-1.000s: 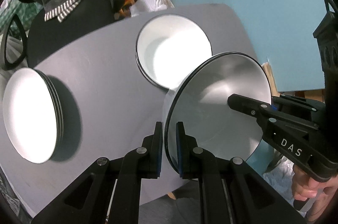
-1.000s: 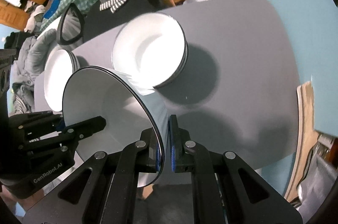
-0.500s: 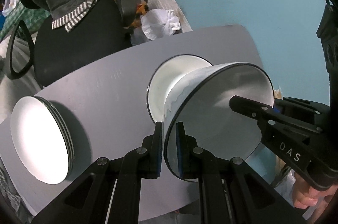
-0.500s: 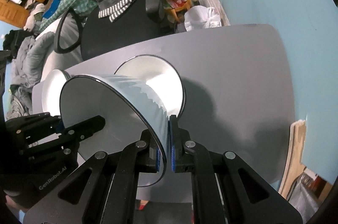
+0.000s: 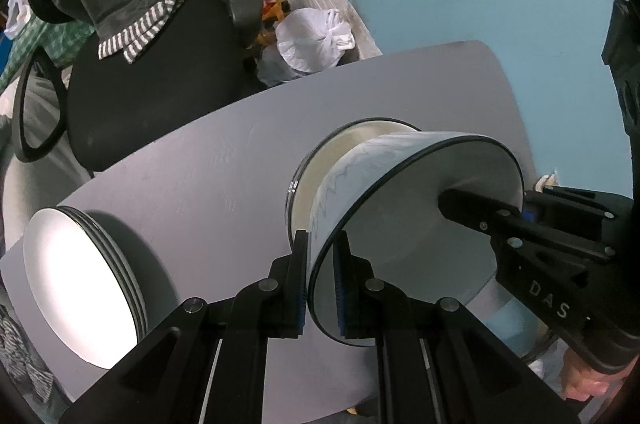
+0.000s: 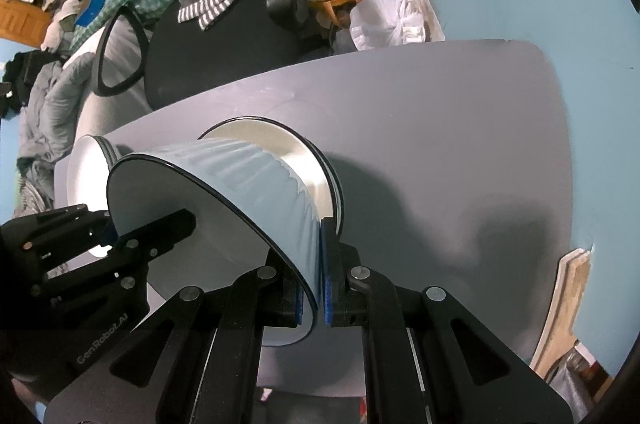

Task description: Organize plates and bowls

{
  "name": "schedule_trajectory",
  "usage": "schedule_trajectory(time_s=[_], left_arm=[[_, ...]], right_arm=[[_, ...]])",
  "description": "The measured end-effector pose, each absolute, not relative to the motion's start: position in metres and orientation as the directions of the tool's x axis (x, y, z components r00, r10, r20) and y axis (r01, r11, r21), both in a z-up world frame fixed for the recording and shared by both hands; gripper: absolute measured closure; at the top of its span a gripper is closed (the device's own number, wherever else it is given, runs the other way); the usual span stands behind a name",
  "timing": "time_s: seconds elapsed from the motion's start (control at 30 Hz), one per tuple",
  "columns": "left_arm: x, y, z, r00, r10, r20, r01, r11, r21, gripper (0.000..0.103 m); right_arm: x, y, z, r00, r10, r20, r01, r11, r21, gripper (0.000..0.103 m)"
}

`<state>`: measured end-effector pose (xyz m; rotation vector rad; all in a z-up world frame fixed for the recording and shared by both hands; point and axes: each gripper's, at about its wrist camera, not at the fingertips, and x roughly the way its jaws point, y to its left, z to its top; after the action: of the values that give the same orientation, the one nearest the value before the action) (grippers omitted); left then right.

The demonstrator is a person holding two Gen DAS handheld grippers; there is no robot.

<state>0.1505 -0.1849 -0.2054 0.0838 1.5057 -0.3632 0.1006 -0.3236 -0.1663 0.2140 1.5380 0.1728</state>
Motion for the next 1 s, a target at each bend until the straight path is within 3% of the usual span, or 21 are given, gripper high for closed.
schedule_trajectory(time_s=[0.53, 0.57, 0.67, 0.7, 0.83, 1.0], left_arm=[[0.165, -0.185, -0.209, -0.04, -0.189, -0.981, 0.257, 0.947, -0.193, 0.089], [0.165, -0.187, -0.209, -0.047, -0.174, -0.984, 0.267, 0.947, -0.18, 0.088], [0.16, -0.197, -0.202, -0.002, -0.077, -0.997, 0.33, 0.941, -0.073, 0.061], [0.158, -0.201, -0.198, 0.031, -0.052, -0.998, 0.353, 0.935, -0.038, 0.058], [0.157, -0.207, -0.195, 0.027, -0.058, -0.998, 0.382, 0.923, -0.044, 0.058], [0.157, -0.198, -0.19, 0.037, -0.073, -0.997, 0.346, 0.937, -0.055, 0.057]], right_arm=[[0.112, -0.329, -0.17, -0.027, 0.277, -0.961, 0.068, 0.959, 0.274, 0.093], [0.112, -0.329, -0.17, -0.028, 0.276, -0.961, 0.07, 0.959, 0.274, 0.093], [0.112, -0.33, -0.169, -0.025, 0.282, -0.959, 0.079, 0.957, 0.279, 0.092], [0.112, -0.33, -0.168, -0.02, 0.284, -0.959, 0.081, 0.956, 0.282, 0.09], [0.113, -0.332, -0.16, 0.012, 0.268, -0.963, 0.084, 0.96, 0.269, 0.08], [0.11, -0.336, -0.156, 0.044, 0.272, -0.961, 0.111, 0.955, 0.275, 0.076]])
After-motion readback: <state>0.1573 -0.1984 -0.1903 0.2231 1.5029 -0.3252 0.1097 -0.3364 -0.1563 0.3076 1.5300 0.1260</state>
